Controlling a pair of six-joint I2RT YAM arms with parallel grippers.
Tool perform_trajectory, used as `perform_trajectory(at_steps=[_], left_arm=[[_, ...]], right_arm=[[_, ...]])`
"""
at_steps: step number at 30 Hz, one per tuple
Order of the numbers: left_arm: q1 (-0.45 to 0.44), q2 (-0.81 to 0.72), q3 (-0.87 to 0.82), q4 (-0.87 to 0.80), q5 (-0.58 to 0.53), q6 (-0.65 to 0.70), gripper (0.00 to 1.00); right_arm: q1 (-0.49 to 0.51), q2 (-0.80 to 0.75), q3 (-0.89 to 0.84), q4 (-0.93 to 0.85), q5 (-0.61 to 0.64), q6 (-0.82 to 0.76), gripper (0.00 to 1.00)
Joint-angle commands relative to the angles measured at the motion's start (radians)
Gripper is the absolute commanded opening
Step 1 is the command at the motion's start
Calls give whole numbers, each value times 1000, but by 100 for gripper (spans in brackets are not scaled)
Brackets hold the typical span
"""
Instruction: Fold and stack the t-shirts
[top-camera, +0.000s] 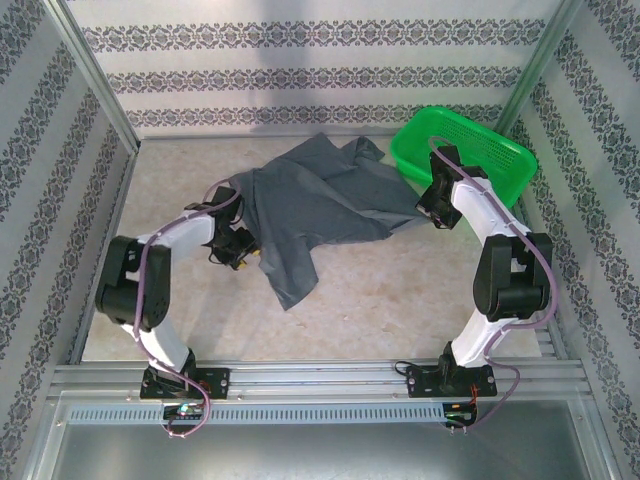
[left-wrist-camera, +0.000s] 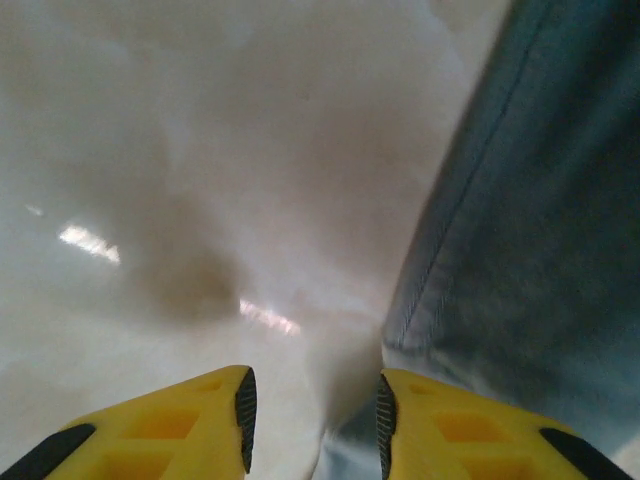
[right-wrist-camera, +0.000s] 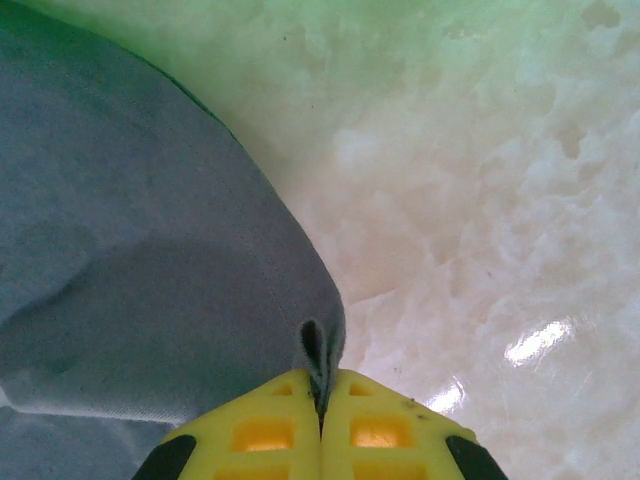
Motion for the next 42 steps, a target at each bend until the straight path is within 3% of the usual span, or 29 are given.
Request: perform_trajectory(at_steps=[1,23,30,36,42], left_arm=[[2,41,38,74,20,-37,39],[-93,224,188,-44,49,10,40],[-106,282,210,-1,16,-3,20],[-70,209,233,-30,-81,13,2],[-5,20,249,-110,-221,34,0]], right_arm=[[2,17,24,-20,-8,-15,0],[15,47,47,-20,-14,12,0],[31,43,42,-17,-13,16,0],[48,8,41,1,-12,0,0],[74,-53,99,44,-13,-36,0]])
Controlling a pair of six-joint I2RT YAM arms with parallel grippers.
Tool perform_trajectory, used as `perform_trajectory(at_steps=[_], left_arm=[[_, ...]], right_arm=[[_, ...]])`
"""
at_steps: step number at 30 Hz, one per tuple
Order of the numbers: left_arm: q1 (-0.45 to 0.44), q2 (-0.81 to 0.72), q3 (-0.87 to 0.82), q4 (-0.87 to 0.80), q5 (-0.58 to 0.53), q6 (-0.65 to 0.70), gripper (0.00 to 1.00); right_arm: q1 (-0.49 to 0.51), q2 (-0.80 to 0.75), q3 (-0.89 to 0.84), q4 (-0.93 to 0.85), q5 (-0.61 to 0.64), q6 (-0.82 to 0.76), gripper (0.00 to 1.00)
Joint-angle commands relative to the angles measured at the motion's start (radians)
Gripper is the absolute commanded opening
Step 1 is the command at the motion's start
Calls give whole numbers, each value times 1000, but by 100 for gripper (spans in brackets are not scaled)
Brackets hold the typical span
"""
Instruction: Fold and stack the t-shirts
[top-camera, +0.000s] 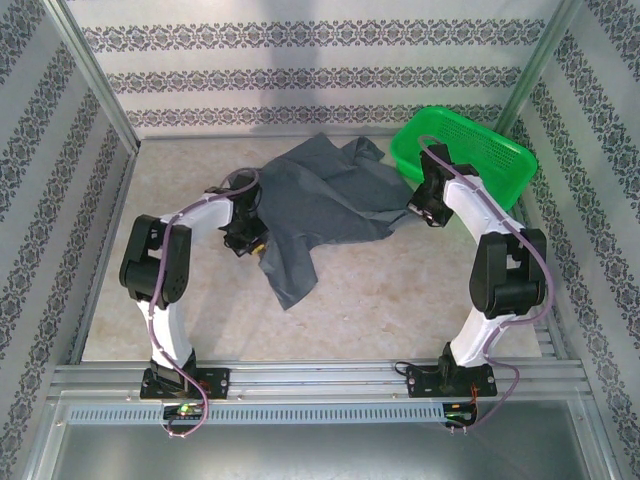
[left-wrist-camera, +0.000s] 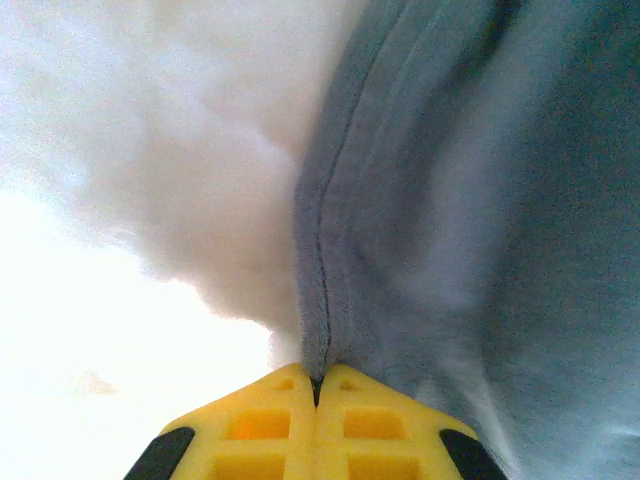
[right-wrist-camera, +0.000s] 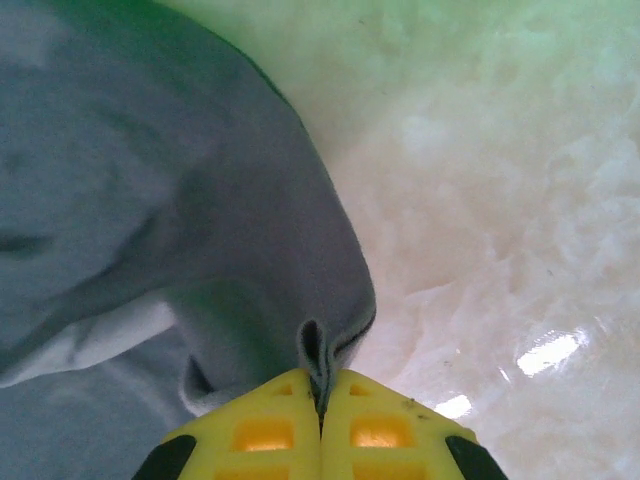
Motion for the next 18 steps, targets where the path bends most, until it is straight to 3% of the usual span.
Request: perform_trajectory(at_steps=[1,11,18], left_arm=[[43,-140,42,-34,-124,30,0],[151,-437,228,-70,-286,0,0],[166,-711,280,19,-472,46,0]], right_arm=[[17,-72,84,38,-2,-30,0],[29,-100,395,121,-34,-51,0],[31,-301,370,313,-5,-48,0]])
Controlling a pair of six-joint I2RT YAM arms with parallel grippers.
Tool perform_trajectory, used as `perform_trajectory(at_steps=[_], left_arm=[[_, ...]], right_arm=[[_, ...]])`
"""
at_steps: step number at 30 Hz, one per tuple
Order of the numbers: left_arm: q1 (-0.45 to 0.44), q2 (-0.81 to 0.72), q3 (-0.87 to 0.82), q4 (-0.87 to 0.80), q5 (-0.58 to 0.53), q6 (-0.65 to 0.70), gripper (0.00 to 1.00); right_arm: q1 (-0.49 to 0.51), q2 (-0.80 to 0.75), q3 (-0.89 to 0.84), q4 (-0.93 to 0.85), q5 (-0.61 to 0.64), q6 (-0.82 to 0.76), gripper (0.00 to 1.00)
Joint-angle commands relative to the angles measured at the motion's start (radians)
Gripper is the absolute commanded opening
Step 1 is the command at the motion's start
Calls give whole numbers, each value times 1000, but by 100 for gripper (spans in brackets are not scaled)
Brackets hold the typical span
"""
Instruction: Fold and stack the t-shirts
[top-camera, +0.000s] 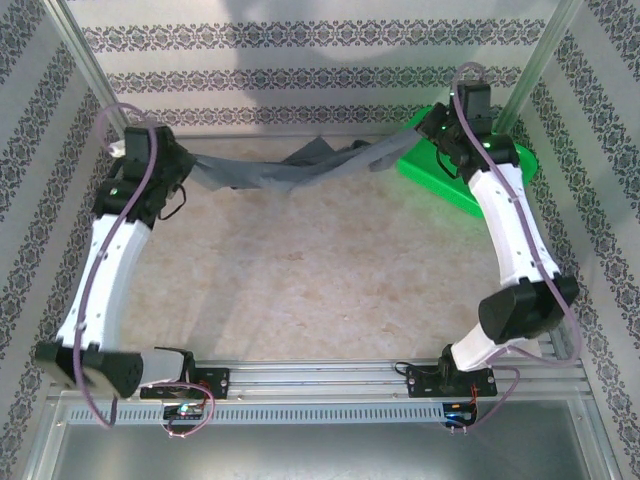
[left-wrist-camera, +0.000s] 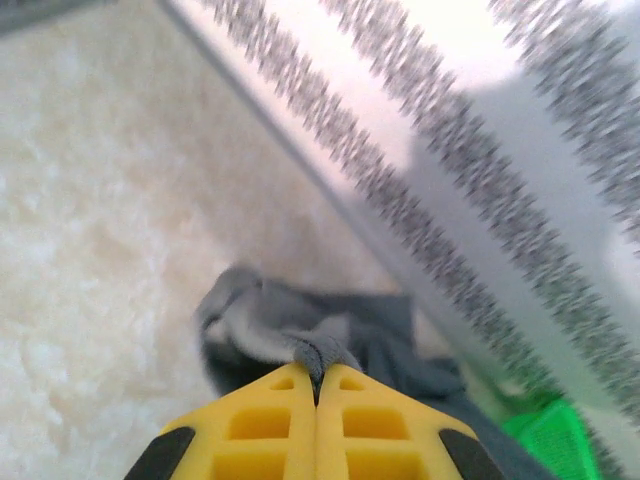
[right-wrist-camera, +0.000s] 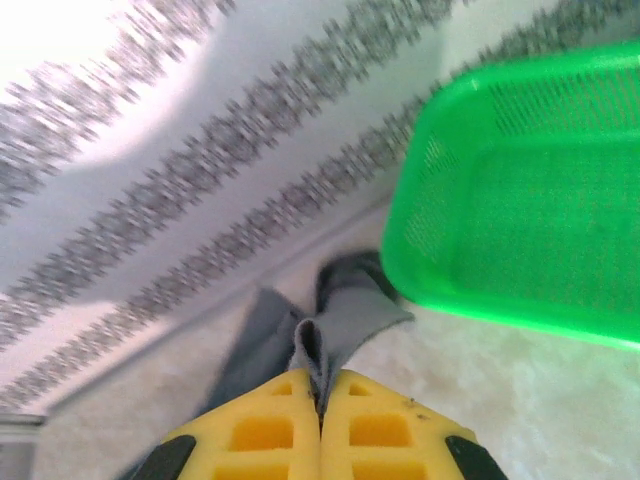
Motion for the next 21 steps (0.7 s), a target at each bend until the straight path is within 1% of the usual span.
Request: perform_trajectory(at_steps=[1,4,6,8,11,13,16,19,21], left_arm=[[9,-131,37,61,-160,45,0],[9,-209,74,88,-231,77,0],[9,-224,119,87,-261,94,0],[9,-204,181,67,-272,110,0],[11,-127,259,18,-246,115,0],[42,-54,290,-21,-187,84,0],[124,51,280,-23,-8,13,0],[191,148,241,56,143,-17,0],[231,220,244,96,232,-28,0]], right_arm=[[7,-150,-19,146,39,-9,0],[11,-248,-59,201,78,1,0],[15,-284,-64,214,85,7,0],[22,-292,-59,219,78,14,0],[32,-252,-38,228,36,30,0],[38,-198,-16,234,-9,54,0],[44,-97,19,247,-68,90,0],[44,21,76,250,-134,128,0],[45,110,130,252,-169,144,0]])
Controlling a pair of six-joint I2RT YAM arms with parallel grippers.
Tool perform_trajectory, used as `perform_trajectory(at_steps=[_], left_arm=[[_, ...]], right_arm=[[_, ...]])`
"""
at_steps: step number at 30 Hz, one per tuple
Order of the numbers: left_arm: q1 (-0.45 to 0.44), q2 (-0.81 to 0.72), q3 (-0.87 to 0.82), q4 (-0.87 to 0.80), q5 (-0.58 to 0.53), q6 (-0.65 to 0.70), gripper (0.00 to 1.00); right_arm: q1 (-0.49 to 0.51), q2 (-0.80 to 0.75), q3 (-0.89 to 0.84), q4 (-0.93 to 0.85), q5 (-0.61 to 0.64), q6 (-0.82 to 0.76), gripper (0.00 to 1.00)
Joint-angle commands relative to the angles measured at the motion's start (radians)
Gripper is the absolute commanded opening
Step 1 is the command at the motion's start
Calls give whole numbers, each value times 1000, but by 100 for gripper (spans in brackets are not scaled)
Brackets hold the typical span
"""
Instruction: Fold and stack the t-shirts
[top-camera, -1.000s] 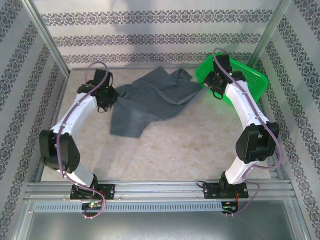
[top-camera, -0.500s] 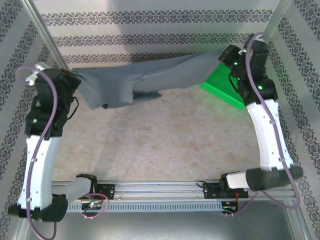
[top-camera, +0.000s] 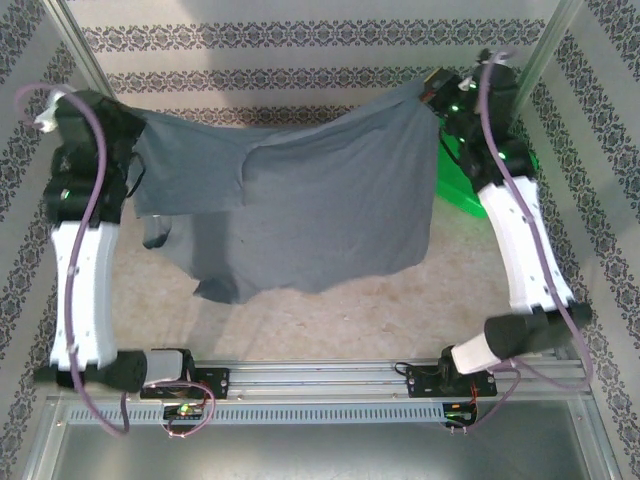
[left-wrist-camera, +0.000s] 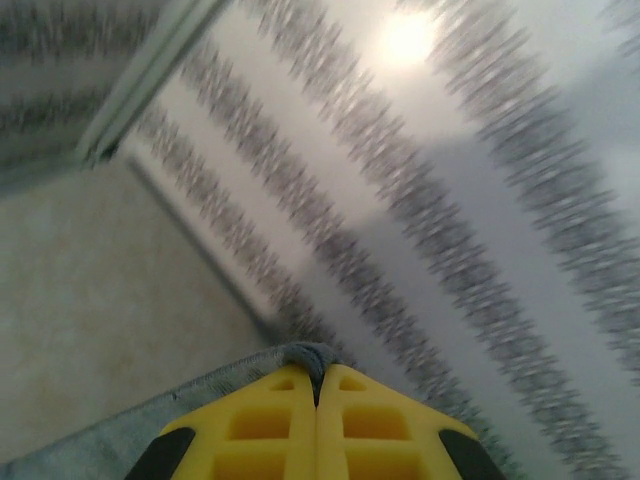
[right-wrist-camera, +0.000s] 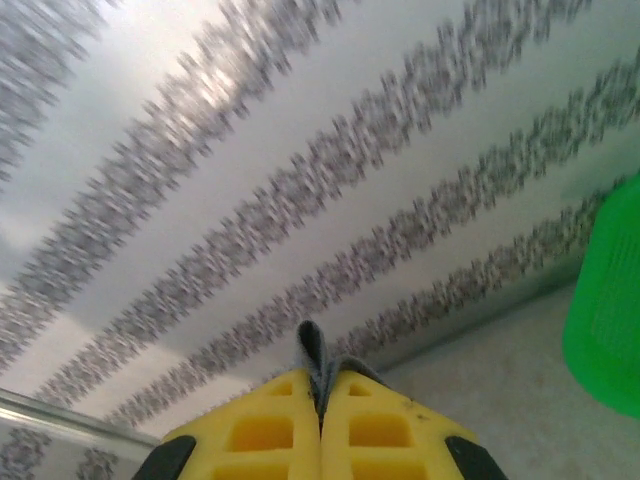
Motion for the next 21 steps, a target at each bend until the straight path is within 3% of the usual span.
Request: perform_trajectory(at_steps=[1,6,12,16,21], left_arm=[[66,106,-4,65,221,-43,0],[125,261,110,91,330,-20,0],[160,306,358,1,318,21,0],[155,255,504,-60,223,57,0],[145,72,356,-109,83,26,0]], right_arm=[[5,125,111,11,-104,61,0],[4,337,362,-59,-162,81,0],[-19,437,634,-138,-167,83,0],[-39,333,594,-116,-118,63,0],[-41,95,272,-91,3,37,0]])
